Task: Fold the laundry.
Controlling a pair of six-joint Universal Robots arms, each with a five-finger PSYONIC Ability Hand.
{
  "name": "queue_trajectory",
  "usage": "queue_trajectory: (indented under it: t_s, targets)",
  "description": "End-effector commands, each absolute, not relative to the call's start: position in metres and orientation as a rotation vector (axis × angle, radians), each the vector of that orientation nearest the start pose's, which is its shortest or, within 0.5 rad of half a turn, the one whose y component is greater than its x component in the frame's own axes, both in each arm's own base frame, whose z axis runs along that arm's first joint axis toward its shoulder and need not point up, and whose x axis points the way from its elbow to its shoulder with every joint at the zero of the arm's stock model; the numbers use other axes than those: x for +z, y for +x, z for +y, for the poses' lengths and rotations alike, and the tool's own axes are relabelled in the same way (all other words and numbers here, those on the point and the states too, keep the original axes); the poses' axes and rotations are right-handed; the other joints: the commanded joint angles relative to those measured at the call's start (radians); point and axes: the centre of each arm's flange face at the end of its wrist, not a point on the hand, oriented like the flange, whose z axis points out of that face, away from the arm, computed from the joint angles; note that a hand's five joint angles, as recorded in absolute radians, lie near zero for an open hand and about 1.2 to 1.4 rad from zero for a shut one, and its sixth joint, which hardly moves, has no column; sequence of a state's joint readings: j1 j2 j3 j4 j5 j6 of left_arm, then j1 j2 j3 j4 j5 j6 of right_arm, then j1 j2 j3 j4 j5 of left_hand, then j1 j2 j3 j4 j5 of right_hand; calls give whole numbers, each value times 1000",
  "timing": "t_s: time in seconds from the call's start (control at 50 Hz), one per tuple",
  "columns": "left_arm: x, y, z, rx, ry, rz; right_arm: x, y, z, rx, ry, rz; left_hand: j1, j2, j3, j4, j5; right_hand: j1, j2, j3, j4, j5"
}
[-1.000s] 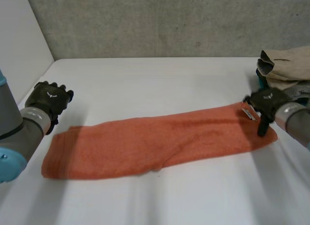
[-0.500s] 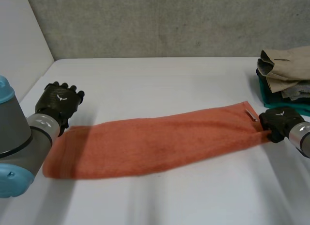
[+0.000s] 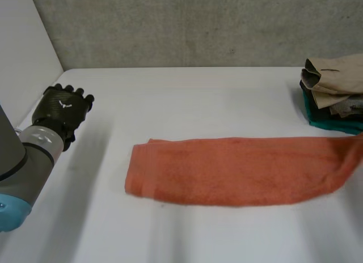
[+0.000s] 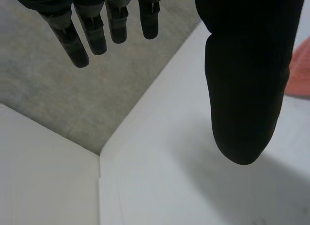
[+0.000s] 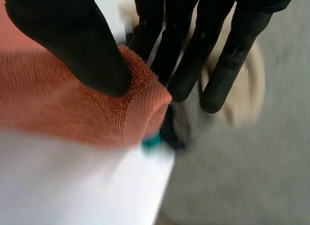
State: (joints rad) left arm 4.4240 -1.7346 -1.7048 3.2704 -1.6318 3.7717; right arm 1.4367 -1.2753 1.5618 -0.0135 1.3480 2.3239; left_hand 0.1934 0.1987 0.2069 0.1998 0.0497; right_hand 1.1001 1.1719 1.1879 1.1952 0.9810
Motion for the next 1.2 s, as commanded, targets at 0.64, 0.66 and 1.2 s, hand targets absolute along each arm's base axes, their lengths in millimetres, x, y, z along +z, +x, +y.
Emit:
queue_trajectory:
  t_s: [0.64, 0.66, 1.2]
  targets:
    - [251, -249, -241, -2065, 970, 1993, 205, 337, -216, -1888, -1255, 1823, -19, -24, -32, -25, -50, -926, -997, -1013, -1021, -981]
    - [251, -263, -233, -2108, 1020, 1974, 200, 325, -219, -1847, -1205, 1894, -19, -24, -32, -25, -50, -926, -997, -1013, -1021, -981]
    - [204, -330, -218, -2134, 1209, 1981, 150, 237, -250, -1947, -1236, 2352, -15, -20, -29, -22, -46, 296, 224, 208, 201, 241]
